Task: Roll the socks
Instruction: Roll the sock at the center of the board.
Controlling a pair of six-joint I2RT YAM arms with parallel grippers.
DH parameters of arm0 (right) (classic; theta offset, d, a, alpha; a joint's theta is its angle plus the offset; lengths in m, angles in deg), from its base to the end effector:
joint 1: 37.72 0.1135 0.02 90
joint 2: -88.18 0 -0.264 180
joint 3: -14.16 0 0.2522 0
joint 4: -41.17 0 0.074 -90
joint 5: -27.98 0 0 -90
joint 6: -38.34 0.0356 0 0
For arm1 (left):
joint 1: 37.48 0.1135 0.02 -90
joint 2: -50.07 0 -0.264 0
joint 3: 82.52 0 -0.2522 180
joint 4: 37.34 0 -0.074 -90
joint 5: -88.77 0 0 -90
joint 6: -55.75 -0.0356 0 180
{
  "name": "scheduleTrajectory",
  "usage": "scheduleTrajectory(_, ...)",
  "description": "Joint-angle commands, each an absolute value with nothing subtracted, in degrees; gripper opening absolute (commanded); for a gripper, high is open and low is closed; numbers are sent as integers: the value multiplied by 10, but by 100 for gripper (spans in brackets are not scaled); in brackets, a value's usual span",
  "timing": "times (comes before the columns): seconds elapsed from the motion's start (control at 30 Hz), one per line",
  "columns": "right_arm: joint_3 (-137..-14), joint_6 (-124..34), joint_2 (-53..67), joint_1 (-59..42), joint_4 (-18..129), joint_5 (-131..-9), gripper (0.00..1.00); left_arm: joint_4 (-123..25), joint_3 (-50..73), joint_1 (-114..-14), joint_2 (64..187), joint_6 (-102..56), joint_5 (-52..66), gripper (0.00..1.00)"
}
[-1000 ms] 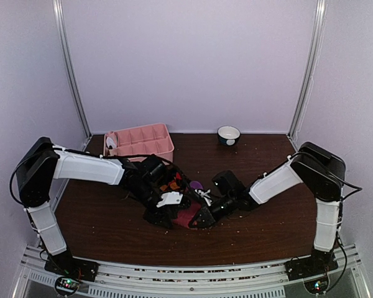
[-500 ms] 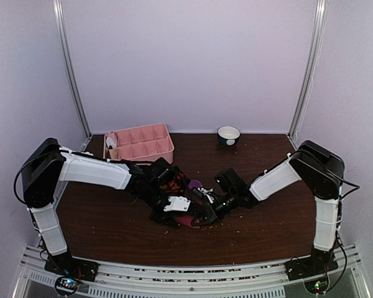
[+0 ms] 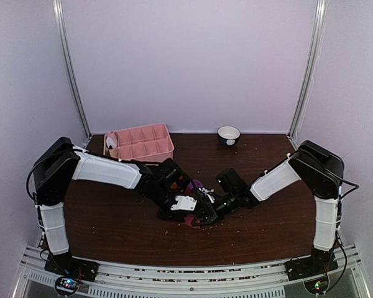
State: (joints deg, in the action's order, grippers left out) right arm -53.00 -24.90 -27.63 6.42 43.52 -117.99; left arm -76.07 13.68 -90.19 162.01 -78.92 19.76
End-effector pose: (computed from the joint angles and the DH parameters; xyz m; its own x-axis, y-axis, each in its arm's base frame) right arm 0.2383 0.2723 0.0888 -0.8420 -0.4660 -0.2719 -0.4311 0.2780 0.8584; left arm 0.2220 -0.3126 0.1408 0.1859 0.8393 -0.5109 0.9806 -0.1917 0.0419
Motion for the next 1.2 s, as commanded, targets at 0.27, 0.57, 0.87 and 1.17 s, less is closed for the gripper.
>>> scheduleTrajectory(0.27,-437,-234,-234,48,509,-1029,38,-917,57,-865,1705,-742,283,0)
scheduleTrajectory(0.57,-353,-281,-108,48,467,-931,39,-992,16,-843,1752,-682,347,0)
scheduleTrajectory(0.87,-292,-325,72,61,476,-784,100,-1023,5,-836,1784,-677,381,0)
scheduleTrajectory(1.17,-248,-287,234,64,454,-604,100,-1127,-47,-826,1851,-693,505,1)
